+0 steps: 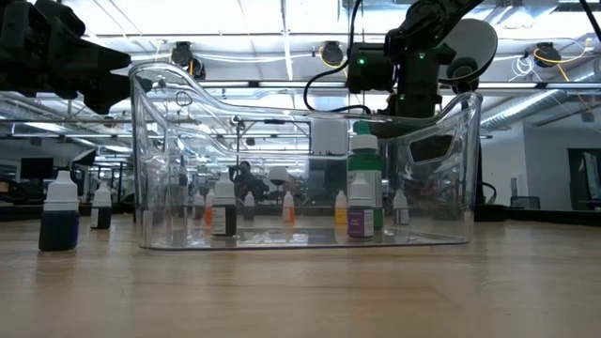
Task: Pick & Place food coloring
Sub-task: Put the small blue food coloring bottle into the bin
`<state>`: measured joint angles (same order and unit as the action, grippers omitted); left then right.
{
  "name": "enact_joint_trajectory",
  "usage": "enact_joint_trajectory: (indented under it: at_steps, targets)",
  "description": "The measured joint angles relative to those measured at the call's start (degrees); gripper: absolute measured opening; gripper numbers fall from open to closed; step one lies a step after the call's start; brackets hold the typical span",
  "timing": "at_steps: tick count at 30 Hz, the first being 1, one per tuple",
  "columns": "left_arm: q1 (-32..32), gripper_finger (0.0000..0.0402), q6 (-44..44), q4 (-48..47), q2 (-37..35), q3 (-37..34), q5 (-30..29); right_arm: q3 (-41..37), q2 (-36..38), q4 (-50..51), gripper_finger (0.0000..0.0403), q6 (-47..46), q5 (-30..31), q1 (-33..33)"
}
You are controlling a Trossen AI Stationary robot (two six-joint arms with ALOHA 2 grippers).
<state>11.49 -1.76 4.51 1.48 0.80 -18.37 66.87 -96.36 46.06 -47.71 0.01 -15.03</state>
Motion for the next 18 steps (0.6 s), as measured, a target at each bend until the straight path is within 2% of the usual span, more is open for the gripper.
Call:
enact_joint_trajectory:
  at_steps: [7,13,18]
  targets:
    - [0.0,0.031,0.0,0.0,0.0,0.0,0.0,-0.1,-1.3,-1.3,0.0166,-2.6,-0.3,0.0]
    - [0.0,0.031,0.0,0.0,0.0,0.0,0.0,-0.2,-4.5,-1.7,0.0167,-1.3,-3.2,0.0]
    - [0.0,0.031,0.0,0.0,0.0,0.0,0.0,-0.2,-5.4,-2.7,0.0167,0.3,-3.1,0.1]
